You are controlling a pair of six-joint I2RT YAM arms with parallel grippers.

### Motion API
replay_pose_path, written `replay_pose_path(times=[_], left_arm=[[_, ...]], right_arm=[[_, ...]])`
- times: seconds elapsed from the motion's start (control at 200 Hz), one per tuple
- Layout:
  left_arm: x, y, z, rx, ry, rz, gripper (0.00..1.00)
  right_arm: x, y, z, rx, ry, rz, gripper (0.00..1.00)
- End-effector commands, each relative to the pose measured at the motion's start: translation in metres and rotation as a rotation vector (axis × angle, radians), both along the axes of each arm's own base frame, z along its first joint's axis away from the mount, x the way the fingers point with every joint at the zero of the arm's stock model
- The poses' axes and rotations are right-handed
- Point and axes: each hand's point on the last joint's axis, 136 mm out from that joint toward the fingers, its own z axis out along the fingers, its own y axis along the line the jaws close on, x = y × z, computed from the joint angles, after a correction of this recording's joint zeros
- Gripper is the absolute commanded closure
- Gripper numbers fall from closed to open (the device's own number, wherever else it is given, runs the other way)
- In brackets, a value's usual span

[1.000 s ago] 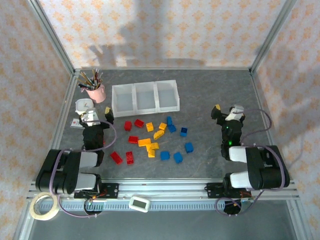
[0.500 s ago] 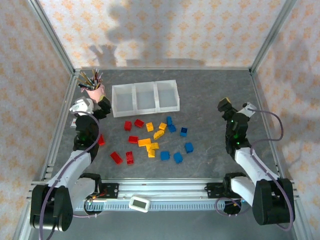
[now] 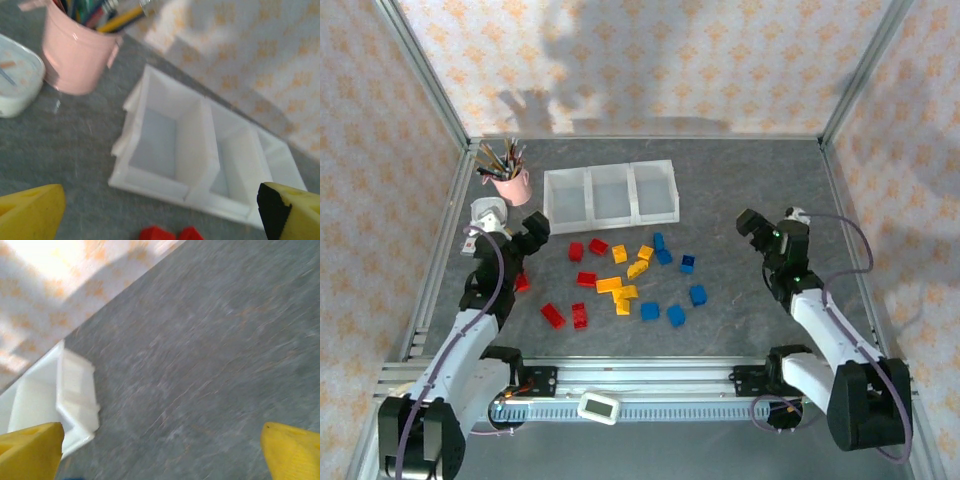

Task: Sort the legos into containers by color
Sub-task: Pick up the lego from the middle-left of the table.

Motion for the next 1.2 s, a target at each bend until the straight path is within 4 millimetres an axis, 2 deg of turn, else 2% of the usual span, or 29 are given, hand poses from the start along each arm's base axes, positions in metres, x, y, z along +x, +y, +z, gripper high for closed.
replay_pose_path(times=[0.0,0.35,0.496,0.506,0.616,0.806,1.191], left_arm=[[-0.012,-0.026,-0.016,-0.019,0.130,-0.093,0.01],[-0.018,-0.074,-0.043,0.053,0.267,-0.186,0.04],[-0.013,-0.088,-0.061,0.118,0.339,-0.211,0.07],[-0.012,-0.088,-0.062,0.121,0.343,-0.212,0.08],[-0.007,-0.094,-0.077,0.169,0.412,-0.221,0.10],[0.004,-0.092,-0.099,0.283,0.506,-0.211,0.14],[0.019,-0.078,-0.128,0.399,0.621,-0.126,0.24]], right_arm=[[-0.006,0.031,0.001,-0.013,0.044,0.136,0.00],[-0.030,0.134,-0.009,-0.046,0.105,0.443,0.00],[-0.041,0.169,-0.008,-0.034,0.093,0.515,0.00],[-0.042,0.174,-0.014,-0.035,0.107,0.525,0.00],[-0.049,0.194,-0.020,-0.045,0.118,0.565,0.00],[-0.049,0.204,-0.023,-0.069,0.126,0.581,0.00],[-0.051,0.202,-0.016,-0.070,0.112,0.577,0.00]])
